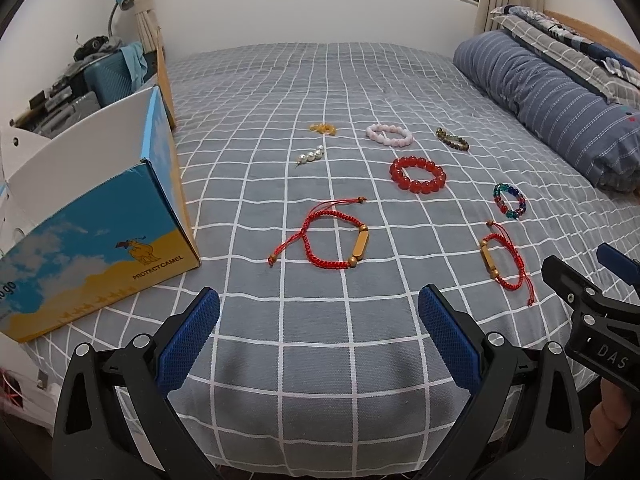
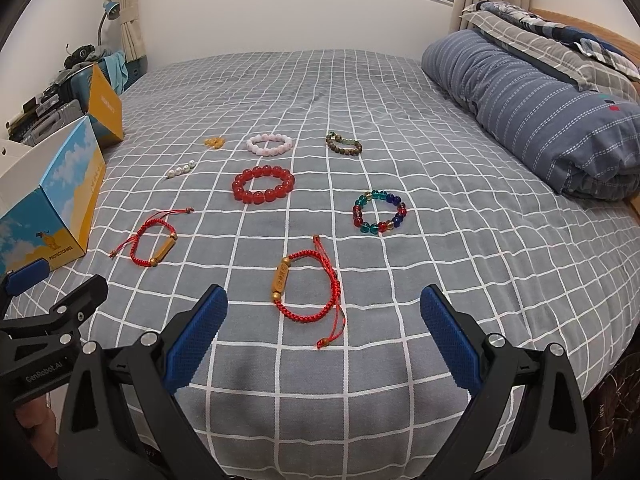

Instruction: Organize jewelry

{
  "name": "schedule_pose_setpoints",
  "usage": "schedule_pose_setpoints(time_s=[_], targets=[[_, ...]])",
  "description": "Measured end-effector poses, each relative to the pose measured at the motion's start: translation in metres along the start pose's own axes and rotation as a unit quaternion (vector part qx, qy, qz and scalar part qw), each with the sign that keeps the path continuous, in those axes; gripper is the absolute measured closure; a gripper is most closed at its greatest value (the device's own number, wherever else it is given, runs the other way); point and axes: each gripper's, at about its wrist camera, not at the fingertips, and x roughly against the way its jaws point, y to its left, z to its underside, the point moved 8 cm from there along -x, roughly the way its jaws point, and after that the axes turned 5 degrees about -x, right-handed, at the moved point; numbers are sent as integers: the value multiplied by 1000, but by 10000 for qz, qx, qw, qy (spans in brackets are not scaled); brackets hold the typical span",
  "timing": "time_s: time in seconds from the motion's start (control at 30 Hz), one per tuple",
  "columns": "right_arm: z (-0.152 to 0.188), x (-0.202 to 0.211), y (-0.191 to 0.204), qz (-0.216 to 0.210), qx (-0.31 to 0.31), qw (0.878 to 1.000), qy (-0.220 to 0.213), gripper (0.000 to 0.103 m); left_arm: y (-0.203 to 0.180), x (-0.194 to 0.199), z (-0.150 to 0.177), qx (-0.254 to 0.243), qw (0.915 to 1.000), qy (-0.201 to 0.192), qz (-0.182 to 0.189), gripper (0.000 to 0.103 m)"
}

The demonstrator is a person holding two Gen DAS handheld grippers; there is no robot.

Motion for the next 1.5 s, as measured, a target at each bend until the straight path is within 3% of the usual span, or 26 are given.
schedule_pose_setpoints(time_s=[0.83,1.07,1.27,1.5], targets=[[-15,9,-1,-12,-50,9999,-104,10,3,6,-13,14,10000,-3,-10,6],[-48,5,-11,-10,-66,9998,-172,10,10,2,-50,13,10000,-44,53,6],[-91,-3,-16,3,151,9997,-184,10,11,0,-99,-146,9996,-152,174,6],[-132,-30,-20,-1,224,9996,190,10,11,-17,-142,-314,9992,-73,236,6]])
